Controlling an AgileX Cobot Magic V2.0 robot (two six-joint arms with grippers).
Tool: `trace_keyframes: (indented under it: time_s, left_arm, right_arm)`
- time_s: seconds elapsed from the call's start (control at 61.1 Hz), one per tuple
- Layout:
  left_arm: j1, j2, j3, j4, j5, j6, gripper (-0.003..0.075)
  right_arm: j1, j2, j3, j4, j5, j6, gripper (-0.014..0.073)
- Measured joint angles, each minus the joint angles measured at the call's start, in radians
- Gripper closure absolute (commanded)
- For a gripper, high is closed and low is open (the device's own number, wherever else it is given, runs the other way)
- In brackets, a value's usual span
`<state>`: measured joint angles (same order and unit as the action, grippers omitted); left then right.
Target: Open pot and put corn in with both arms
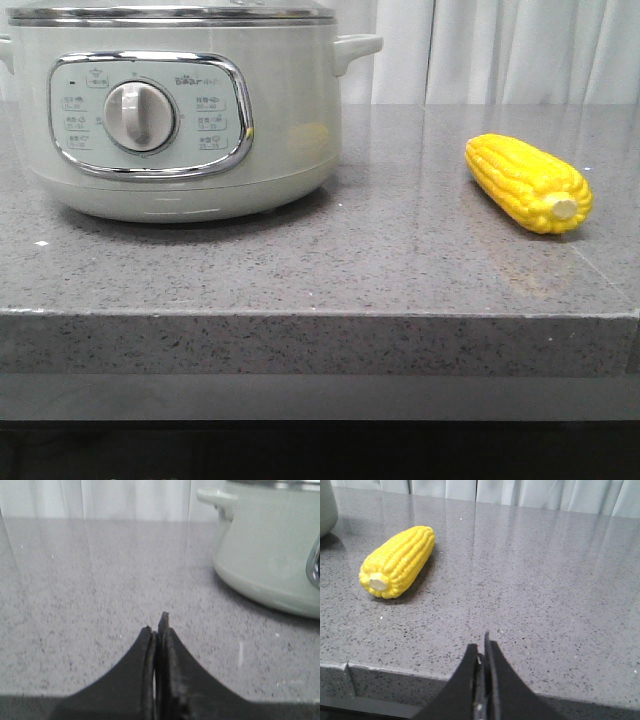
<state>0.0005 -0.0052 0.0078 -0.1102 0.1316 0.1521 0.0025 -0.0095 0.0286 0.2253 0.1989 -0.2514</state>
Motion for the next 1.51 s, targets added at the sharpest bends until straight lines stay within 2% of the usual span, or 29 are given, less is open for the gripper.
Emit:
trace_keyframes:
  time_s: [0.344,0.475,0.687,0.916,0.982,1.031,1.08,1.129,1.195,1.244,1.309,1.358,1.506]
  left_arm:
    - [0.000,0.000,-0.008,0.000,-0.030,0.000,0.0739]
    - [0.000,0.017,-0.106,0.000,0.026,0.000,0.0739]
    - [0.000,0.261,-0.368,0.000,0.164,0.000,0.0739]
    - [0.000,0.508,-0.544,0.000,0.174,0.000,0.0738]
    - [0.000,0.543,-0.562,0.000,0.171,0.000,0.0718]
    - [0.000,0.553,-0.566,0.000,0.165,0.000,0.0668]
    - [0.000,0.556,-0.568,0.000,0.157,0.000,0.0585]
    - [0.000,0.556,-0.568,0.000,0.151,0.000,0.0459]
    - [0.000,0.556,-0.568,0.000,0.147,0.000,0.0291]
    - [0.000,0.556,-0.568,0.000,0.147,0.000,0.0206]
    - [0.000,0.556,-0.568,0.000,0.147,0.000,0.0159]
    - [0.000,0.556,-0.568,-0.002,0.145,0.000,0.0162]
    - [0.000,0.566,-0.580,-0.051,0.150,0.004,0.0167]
  right_arm:
    - [0.000,0.000,0.000,0.000,-0.024,0.000,0.0662]
    - [0.000,0.000,-0.034,0.000,-0.020,-0.002,0.0662]
    - [0.000,0.088,-0.279,0.000,0.031,-0.002,0.0662]
    - [0.000,0.356,-0.533,0.000,0.093,-0.002,0.0662]
    - [0.000,0.414,-0.571,0.000,0.098,-0.002,0.0660]
    - [0.000,0.442,-0.582,0.000,0.098,-0.002,0.0647]
    - [0.000,0.457,-0.586,0.000,0.099,-0.002,0.0593]
    - [0.000,0.467,-0.588,0.000,0.100,-0.002,0.0502]
    - [0.000,0.467,-0.588,0.000,0.100,-0.002,0.0311]
    - [0.000,0.467,-0.588,0.000,0.100,-0.002,0.0165]
    - [0.000,0.467,-0.588,0.000,0.105,-0.002,0.0008]
    - [0.000,0.467,-0.588,0.000,0.107,-0.002,-0.0057]
    - [0.000,0.467,-0.588,0.000,0.108,-0.002,-0.0059]
